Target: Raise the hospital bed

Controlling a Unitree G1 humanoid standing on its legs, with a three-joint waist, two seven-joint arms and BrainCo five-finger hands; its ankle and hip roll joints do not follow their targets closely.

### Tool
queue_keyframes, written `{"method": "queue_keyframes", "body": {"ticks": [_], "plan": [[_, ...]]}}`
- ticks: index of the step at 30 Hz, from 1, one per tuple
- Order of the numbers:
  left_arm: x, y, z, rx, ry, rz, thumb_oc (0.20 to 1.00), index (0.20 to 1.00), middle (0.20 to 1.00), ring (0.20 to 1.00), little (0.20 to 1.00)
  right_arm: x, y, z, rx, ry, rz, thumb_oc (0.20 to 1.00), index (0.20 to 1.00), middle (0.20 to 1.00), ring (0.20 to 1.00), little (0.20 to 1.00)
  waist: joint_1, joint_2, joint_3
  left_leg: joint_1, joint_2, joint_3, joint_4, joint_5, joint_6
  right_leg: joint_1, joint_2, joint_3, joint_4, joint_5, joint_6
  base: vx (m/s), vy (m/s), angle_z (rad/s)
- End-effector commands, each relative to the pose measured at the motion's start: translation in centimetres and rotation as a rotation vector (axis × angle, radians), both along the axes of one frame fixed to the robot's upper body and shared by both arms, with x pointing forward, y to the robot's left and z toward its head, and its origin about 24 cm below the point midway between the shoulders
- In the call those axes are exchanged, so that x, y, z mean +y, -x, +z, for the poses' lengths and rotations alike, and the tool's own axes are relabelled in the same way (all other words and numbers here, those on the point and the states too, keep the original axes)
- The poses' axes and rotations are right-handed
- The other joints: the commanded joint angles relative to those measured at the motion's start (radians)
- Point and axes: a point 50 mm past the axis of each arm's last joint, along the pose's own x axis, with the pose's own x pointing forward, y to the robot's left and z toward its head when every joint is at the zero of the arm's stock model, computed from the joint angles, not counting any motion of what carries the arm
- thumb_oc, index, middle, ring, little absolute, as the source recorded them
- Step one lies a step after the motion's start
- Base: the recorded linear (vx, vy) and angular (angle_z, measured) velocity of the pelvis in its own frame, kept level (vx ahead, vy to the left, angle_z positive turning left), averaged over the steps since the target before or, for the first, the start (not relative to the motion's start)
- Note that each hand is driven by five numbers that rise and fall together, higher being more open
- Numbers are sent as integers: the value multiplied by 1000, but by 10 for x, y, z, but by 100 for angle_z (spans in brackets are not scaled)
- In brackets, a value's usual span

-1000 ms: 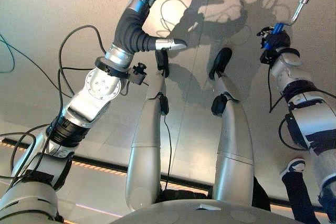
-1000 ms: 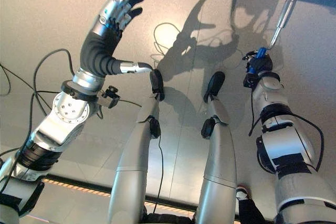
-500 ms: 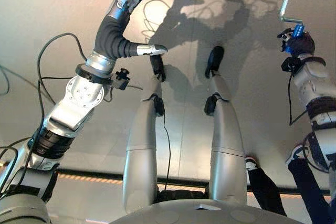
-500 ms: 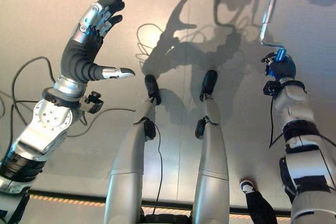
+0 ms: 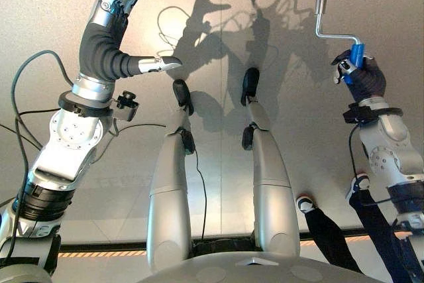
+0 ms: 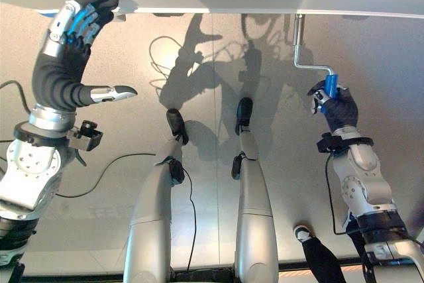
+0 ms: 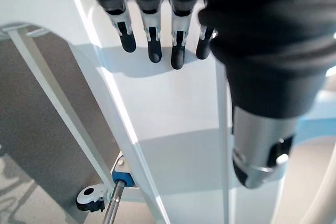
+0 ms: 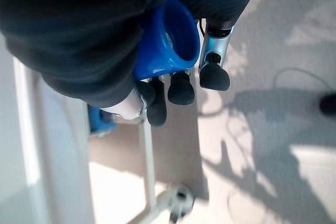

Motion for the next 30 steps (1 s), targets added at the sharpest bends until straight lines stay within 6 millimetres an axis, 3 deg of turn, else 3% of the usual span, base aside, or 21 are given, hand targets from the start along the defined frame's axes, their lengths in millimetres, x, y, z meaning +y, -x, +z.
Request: {"method": "queue_keyframes", "body": {"ticks": [1,2,3,5,8,11,12,13,14,17,21,24,26,30], "plan": [[-2,21,11,-105,-56,-48,1000,1000,1000,1000,1000,-31,52,57,-321,71,35,200,200,200,200,200,-61,-46,-24,70,43,-89,-87,22,-78,67,30,-59,36,-80,69,7,-40,-6],[-2,22,12,-105,-69,-49,1000,1000,1000,1000,1000,-15,53,57,-300,86,154,200,200,200,200,200,-59,-51,-24,73,43,-89,-88,24,-79,74,30,-62,33,-80,70,0,0,0],[-1,22,11,-103,-69,-47,1000,1000,1000,1000,1000,-14,54,56,-298,85,158,200,200,200,200,200,-61,-53,-24,76,43,-89,-89,24,-79,77,30,-63,32,-80,70,0,0,0],[-4,23,11,-94,-87,-64,1000,1000,1000,1000,1000,15,53,53,-250,91,351,200,200,200,200,200,-49,-55,-24,82,40,-97,-90,28,-80,93,28,-70,28,-81,69,10,-32,1],[-9,22,8,-71,-53,-114,1000,1000,1000,1000,1000,43,49,51,-213,69,516,200,200,200,200,200,-28,-46,-24,88,35,-99,-99,34,-79,104,22,-79,23,-80,70,4,-13,0],[-15,17,3,-34,-22,-151,1000,1000,1000,1000,1000,70,39,46,-182,60,619,200,200,200,200,200,-3,-28,-24,91,30,-105,-103,37,-76,111,16,-85,26,-84,68,16,-1,6],[-14,16,3,-34,-22,-148,1000,1000,1000,1000,1000,71,38,46,-183,60,621,200,200,200,200,200,-6,-29,-24,91,31,-105,-103,36,-77,111,16,-85,26,-84,68,15,6,5],[-17,13,3,-32,-8,-151,1000,1000,1000,1000,1000,90,32,48,-198,20,678,200,200,200,200,200,11,-15,-24,87,29,-106,-98,36,-75,112,11,-90,30,-87,66,0,0,0],[-16,13,3,-33,-8,-148,1000,1000,1000,1000,1000,91,31,48,-199,20,680,200,200,200,200,200,9,-16,-24,86,29,-106,-97,35,-75,111,11,-91,30,-87,66,0,0,0],[-23,7,2,-21,24,-168,1000,1000,1000,1000,1000,130,22,50,-210,-20,796,200,200,200,200,200,41,10,-24,83,23,-106,-97,36,-73,112,4,-96,34,-91,64,0,0,0],[-29,4,3,-22,49,-187,1000,1000,1000,1000,1000,158,5,53,-203,23,810,200,200,200,200,200,68,29,-24,81,18,-109,-103,40,-72,111,-1,-100,33,-92,61,0,5,1],[-30,3,2,-15,77,-204,1000,1000,1000,1000,1000,167,-9,54,-187,54,783,200,200,200,200,200,81,37,-24,80,16,-112,-106,41,-70,110,-2,-101,30,-91,60,1,1,1],[-36,3,2,-6,105,-242,1000,1000,1000,1000,1000,174,-37,53,-143,91,670,200,200,200,200,200,109,54,-24,75,13,-114,-107,43,-69,107,-7,-103,30,-91,58,0,0,0],[-40,4,2,1,137,-274,1000,1000,1000,1000,1000,179,-64,62,-132,127,551,200,200,200,200,200,130,65,-24,64,14,-116,-105,45,-70,99,-9,-106,28,-90,57,-2,4,3]]}}
